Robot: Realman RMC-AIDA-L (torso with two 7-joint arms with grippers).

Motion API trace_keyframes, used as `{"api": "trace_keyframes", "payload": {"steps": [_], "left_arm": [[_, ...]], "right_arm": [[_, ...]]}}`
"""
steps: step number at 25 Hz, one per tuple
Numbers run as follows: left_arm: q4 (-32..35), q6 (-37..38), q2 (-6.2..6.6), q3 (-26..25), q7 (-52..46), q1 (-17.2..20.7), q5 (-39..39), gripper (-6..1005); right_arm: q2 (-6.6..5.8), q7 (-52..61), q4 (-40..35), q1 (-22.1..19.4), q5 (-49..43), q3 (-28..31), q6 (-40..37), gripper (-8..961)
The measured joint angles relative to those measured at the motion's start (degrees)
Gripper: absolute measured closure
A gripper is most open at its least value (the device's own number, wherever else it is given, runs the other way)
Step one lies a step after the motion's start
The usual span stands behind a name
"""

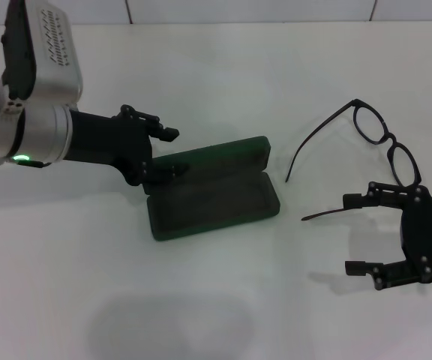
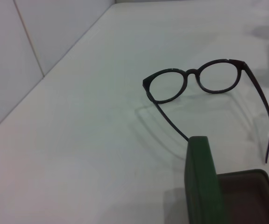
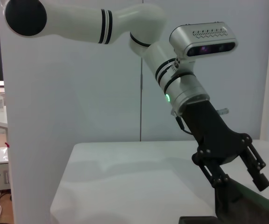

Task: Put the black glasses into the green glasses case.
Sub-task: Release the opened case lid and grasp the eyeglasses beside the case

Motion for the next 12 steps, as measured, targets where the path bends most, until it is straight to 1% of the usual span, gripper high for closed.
{"api": "trace_keyframes", "payload": {"steps": [2,7,10,12], "left_arm": [[0.0,-0.8,0.04,0.0,0.2,0.0,0.0,554],[0.8,-2.4,0.00,0.0,1.6,0.9,0.2,324],[2.0,-2.2,-0.02,0.1,1.6,1.4,0.4,315],[2.9,-0.6,-0.01,0.1,1.3,1.5,0.4,309]], "right_arm": [[0.00,0.0,0.0,0.0,0.0,0.0,0.0,69],[0.00,-0.1,0.1,0.0,0.0,0.0,0.0,70],[0.00,0.0,0.1,0.0,-0.1,0.0,0.0,70],[0.00,0.0,0.1,0.0,-0.1,0.0,0.0,70]]}}
